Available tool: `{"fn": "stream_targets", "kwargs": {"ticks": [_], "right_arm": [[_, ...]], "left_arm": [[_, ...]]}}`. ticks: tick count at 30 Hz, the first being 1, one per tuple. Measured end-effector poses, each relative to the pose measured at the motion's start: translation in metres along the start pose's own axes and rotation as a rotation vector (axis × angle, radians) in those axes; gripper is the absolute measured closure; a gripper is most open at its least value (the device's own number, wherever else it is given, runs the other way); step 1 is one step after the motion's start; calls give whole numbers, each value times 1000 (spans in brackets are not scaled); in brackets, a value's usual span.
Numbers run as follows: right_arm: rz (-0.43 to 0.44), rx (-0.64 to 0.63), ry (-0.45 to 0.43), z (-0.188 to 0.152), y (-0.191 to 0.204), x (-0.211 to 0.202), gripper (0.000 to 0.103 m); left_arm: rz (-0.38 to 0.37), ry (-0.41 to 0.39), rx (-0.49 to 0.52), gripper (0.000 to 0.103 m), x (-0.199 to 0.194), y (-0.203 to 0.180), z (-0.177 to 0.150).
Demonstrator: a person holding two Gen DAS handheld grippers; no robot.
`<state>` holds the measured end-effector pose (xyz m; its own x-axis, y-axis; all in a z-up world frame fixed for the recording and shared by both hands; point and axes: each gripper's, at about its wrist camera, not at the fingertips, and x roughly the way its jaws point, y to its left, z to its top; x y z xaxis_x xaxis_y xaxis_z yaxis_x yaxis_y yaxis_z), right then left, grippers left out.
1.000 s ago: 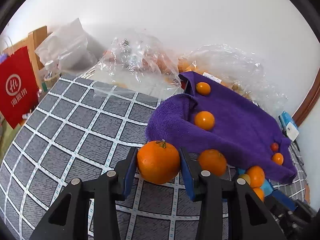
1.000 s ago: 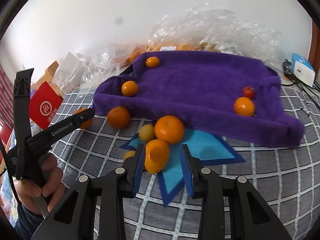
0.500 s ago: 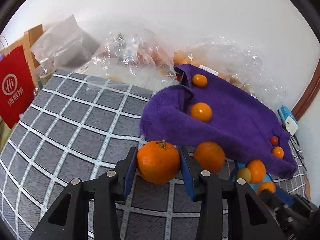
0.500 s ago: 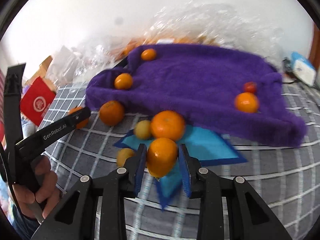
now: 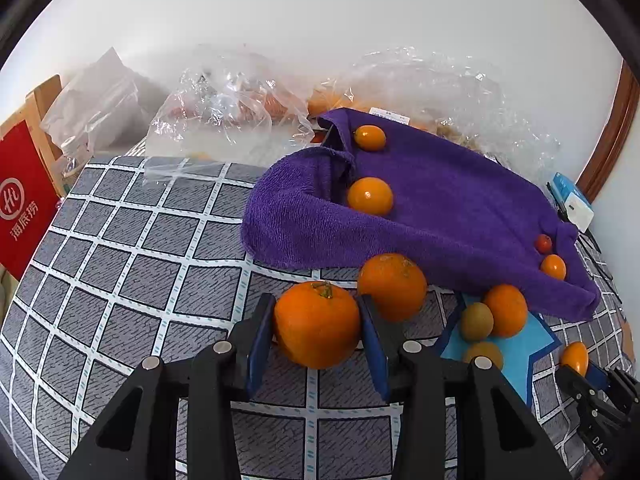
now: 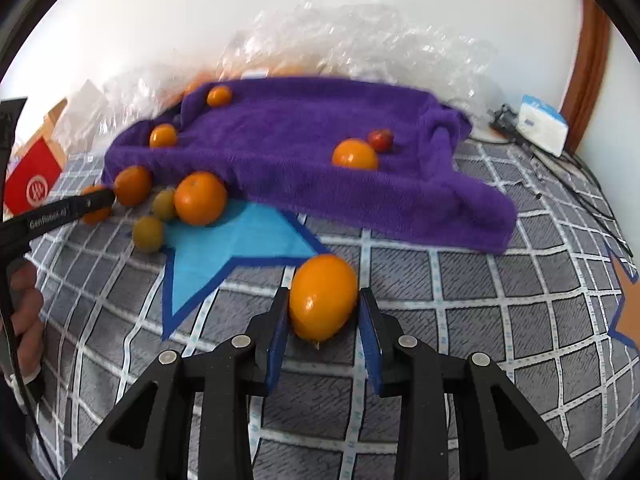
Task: Organize fruits
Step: 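Grasp a large orange with the left gripper while the right gripper grasps another orange, then lift both held oranges and carry them toward the purple towel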
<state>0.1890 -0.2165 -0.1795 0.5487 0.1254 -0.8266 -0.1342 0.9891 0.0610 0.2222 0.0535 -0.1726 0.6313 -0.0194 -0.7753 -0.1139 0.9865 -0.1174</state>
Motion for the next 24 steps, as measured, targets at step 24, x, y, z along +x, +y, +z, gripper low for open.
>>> {"fn": "stream_targets", "kwargs": {"ticks": [24], "right_arm": [[77, 106, -50, -3, -23, -3, 71]], "left_arm": [[-92, -8, -88, 64, 2, 15, -1]]}}
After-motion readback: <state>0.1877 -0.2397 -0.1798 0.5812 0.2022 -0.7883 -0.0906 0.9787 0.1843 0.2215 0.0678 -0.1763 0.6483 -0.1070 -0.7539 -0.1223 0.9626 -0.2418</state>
